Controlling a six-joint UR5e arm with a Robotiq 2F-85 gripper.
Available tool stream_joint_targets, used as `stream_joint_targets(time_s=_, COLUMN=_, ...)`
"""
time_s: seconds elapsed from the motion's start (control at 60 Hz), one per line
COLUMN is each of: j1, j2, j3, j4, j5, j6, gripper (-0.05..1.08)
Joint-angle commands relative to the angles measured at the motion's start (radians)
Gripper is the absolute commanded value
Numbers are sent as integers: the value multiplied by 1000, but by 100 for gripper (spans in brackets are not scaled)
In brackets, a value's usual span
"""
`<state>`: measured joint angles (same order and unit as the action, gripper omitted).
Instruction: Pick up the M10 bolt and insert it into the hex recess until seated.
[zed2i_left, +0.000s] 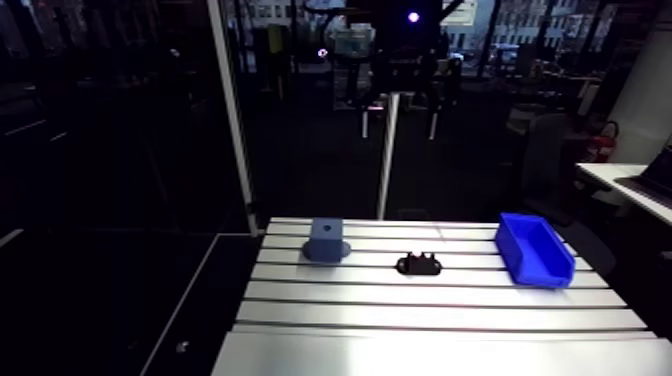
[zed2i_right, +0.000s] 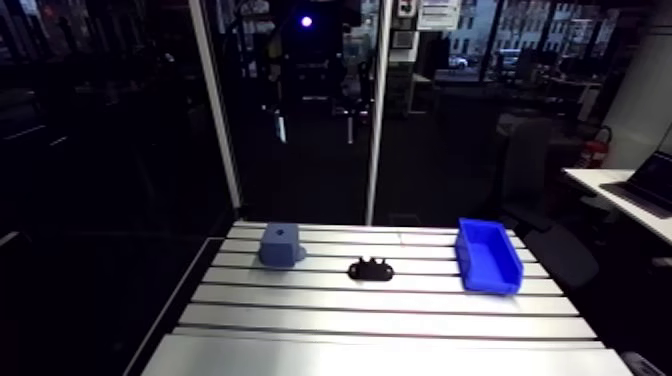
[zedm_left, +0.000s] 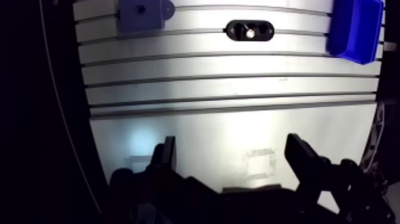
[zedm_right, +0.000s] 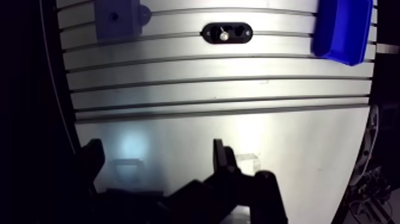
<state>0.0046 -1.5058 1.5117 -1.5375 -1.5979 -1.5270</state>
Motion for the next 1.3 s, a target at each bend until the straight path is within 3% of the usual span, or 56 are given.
stream_joint_targets(time_s=0.017, j1=18, j2=-55, j3=32, j4=44, j5=11, j6=-32, gripper=1)
stream_joint_targets(time_s=0.617, j1=4, j2=-44, j3=66, j4=10, j5=2, j6=-57, gripper=1)
stream_joint_targets(time_s=0.833, j1=-69, j2=-43, j3=143, j4=-143, j5=0, j6=-129, gripper=1)
stream_joint_targets(time_s=1.3, j1=-140, j2=-4, j3=260, j4=-353, j5=2, j6=-204, gripper=1)
